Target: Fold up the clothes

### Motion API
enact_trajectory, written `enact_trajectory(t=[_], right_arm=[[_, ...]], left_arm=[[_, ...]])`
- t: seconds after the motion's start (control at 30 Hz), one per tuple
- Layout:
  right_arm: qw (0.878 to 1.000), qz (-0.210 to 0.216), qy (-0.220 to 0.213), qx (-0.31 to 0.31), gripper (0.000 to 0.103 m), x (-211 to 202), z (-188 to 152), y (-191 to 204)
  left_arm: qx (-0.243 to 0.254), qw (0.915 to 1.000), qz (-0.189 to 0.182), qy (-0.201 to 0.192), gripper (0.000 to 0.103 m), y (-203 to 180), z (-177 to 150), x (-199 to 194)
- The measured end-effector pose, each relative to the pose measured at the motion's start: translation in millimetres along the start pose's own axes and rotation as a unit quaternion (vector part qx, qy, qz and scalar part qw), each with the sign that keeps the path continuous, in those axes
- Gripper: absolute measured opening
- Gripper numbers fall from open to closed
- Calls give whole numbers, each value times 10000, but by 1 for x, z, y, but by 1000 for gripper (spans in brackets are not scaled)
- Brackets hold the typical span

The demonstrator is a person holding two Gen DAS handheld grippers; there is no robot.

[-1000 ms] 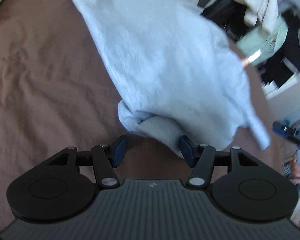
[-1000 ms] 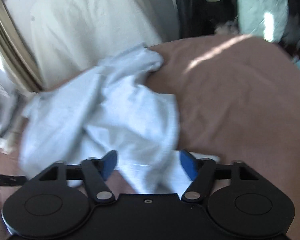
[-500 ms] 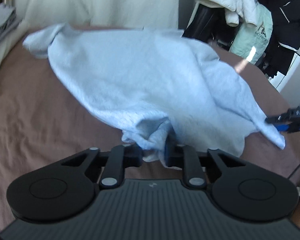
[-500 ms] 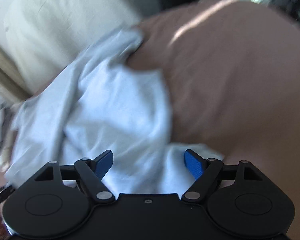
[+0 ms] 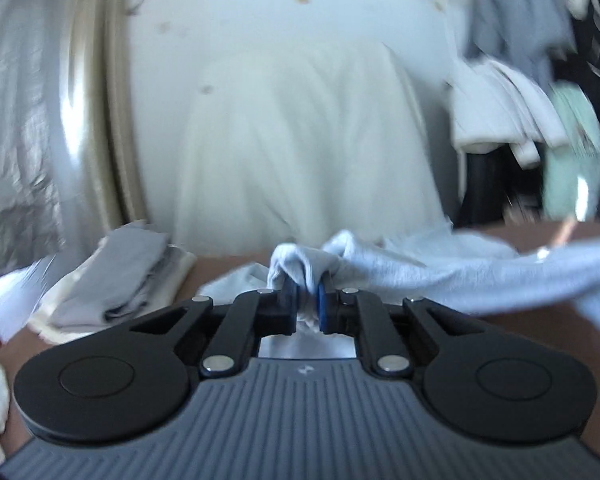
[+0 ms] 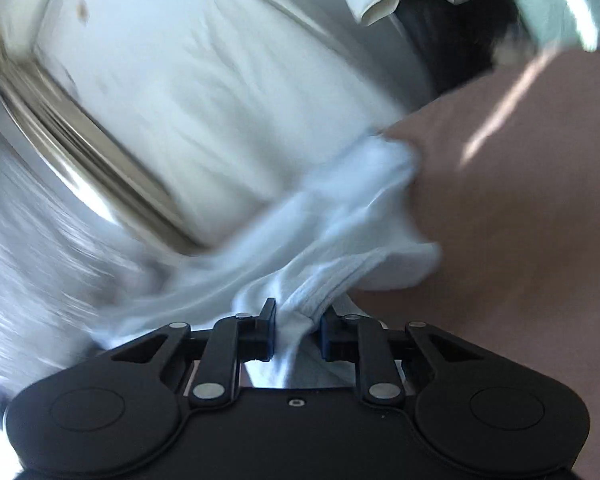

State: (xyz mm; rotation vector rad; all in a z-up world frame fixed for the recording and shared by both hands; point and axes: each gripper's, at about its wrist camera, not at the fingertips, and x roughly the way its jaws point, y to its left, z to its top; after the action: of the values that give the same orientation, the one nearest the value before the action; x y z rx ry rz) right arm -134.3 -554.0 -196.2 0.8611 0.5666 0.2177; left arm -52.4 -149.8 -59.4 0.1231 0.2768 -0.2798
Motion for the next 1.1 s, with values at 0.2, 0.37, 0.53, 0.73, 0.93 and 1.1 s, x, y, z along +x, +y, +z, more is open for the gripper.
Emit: enact_trajectory(t=[0.2, 0.37, 0.53, 0.73, 0.93, 1.1], right_arm=[[9688, -1771, 1288, 1163, 49, 34, -25, -63], [9733, -1504, 1013, 1406, 52, 48, -17, -68], [9761, -1706, 579, 1214, 61, 66, -12, -64], [9701, -2356, 255, 519, 73, 106, 17, -70], [9679, -2278, 596, -882, 7, 134, 12, -53], [9666, -2069, -509, -1426, 5, 80, 24, -16]], left_arm=[[-765, 9769, -27, 1994, 9, 41, -45, 52], [-1978, 9573, 38, 2110, 9, 68, -57, 60], [-1842, 9703, 596, 1454, 10, 64, -49, 43], [-1295, 9791, 744, 1377, 10, 51, -43, 45], [-1257, 9713, 946, 1783, 11, 49, -53, 59], [-814, 9849, 822, 1284, 11, 31, -38, 45]])
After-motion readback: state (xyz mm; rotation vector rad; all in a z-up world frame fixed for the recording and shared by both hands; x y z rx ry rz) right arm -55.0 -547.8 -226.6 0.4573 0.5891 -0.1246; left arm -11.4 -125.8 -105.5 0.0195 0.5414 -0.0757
